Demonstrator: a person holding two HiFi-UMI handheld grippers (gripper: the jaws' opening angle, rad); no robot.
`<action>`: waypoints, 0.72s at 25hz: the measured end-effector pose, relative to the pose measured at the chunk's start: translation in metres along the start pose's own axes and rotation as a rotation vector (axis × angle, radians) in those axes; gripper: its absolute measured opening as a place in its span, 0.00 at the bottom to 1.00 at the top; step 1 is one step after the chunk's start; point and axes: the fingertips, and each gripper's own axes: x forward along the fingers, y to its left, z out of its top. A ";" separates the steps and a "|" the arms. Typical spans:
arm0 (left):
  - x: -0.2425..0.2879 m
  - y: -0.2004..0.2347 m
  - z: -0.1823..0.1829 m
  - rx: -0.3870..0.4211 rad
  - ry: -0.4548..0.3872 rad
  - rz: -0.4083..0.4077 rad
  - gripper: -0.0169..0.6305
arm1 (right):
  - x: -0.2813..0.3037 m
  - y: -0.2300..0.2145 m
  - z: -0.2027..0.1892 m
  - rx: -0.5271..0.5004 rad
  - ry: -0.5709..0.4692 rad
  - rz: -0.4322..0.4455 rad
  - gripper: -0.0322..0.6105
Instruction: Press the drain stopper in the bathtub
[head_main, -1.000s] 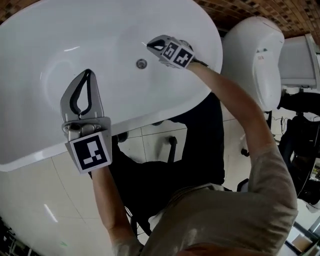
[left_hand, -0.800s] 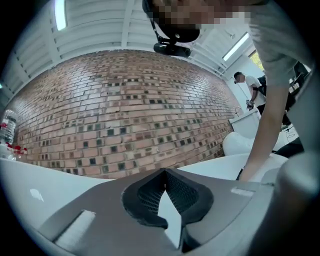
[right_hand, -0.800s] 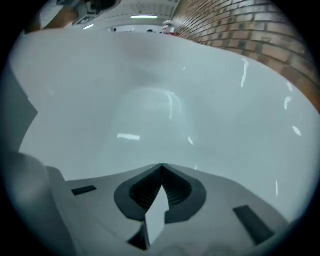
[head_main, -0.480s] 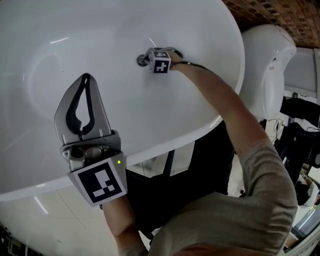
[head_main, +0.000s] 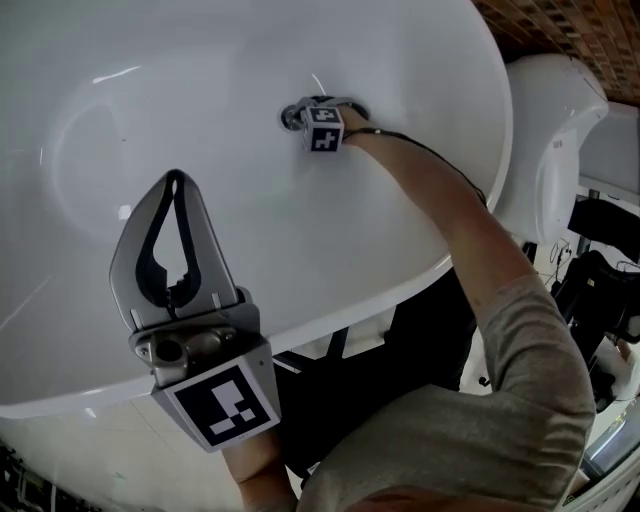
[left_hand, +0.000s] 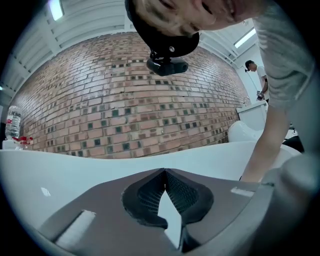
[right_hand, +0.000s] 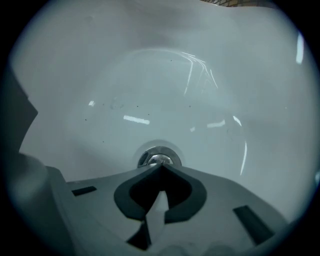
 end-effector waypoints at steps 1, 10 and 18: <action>0.001 -0.001 0.000 0.011 -0.001 -0.003 0.04 | 0.001 0.000 0.001 -0.025 0.008 -0.014 0.06; -0.001 -0.001 0.004 0.070 -0.058 -0.005 0.04 | -0.063 -0.033 0.022 0.007 0.048 -0.039 0.05; -0.014 0.005 0.025 0.010 -0.103 0.003 0.04 | -0.427 -0.086 0.097 0.320 -0.684 -0.372 0.05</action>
